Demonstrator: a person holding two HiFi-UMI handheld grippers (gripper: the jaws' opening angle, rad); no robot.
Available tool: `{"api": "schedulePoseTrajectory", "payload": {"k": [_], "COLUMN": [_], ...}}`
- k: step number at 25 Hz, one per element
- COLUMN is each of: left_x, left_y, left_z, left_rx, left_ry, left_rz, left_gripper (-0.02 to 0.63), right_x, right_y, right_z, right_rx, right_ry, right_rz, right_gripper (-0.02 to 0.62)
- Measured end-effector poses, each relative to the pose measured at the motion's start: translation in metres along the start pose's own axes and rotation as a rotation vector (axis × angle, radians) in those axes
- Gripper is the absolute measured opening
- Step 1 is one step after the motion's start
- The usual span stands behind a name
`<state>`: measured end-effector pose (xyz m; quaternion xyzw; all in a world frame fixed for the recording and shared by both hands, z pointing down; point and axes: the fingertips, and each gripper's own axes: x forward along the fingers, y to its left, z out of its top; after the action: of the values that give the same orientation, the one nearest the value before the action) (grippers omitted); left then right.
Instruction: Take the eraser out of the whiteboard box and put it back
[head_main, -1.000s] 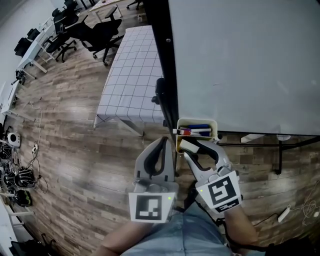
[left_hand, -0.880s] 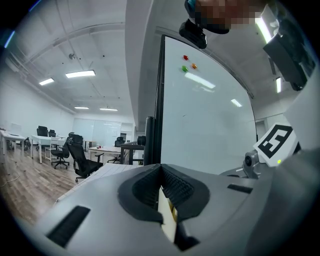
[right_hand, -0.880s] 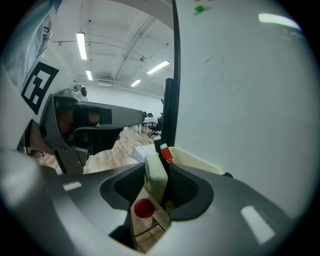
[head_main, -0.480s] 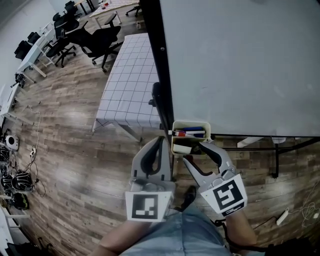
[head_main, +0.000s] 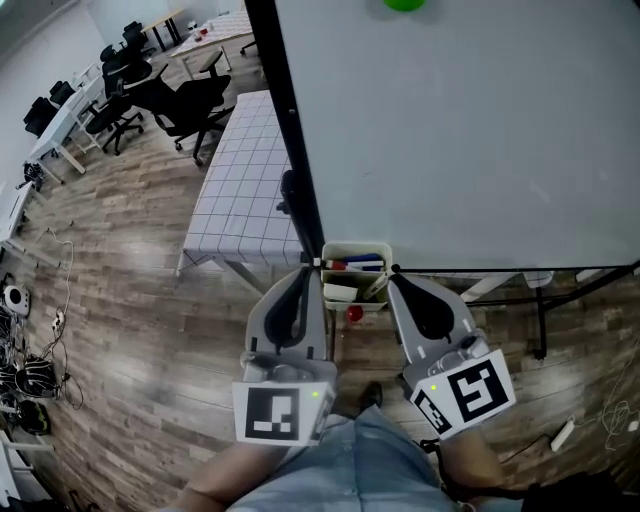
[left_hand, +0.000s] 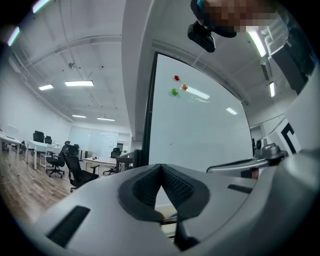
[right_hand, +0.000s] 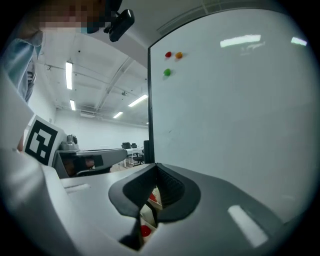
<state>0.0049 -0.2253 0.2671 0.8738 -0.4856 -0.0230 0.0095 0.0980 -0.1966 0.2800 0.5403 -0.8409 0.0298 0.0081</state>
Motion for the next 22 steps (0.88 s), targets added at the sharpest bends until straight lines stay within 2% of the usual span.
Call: {"api": "schedulePoseTrajectory", "payload": {"k": [9,22], "left_x": [-0.003,-0.015], "left_y": [-0.024,-0.016], "left_z": [0.030,0.015], "left_rx": [0.017,0.025], "left_ry": [-0.028,-0.033], "left_rz": [-0.027,-0.031], "left_gripper": [0.005,0.005], "right_x": [-0.019,-0.018], "right_y": [-0.012,0.001], "right_z": [0.043,0.033], "right_rx": [-0.037,-0.041], "right_ry": [-0.070,-0.097], "right_rz": [-0.064,-0.069], "right_gripper": [-0.002,-0.002]}}
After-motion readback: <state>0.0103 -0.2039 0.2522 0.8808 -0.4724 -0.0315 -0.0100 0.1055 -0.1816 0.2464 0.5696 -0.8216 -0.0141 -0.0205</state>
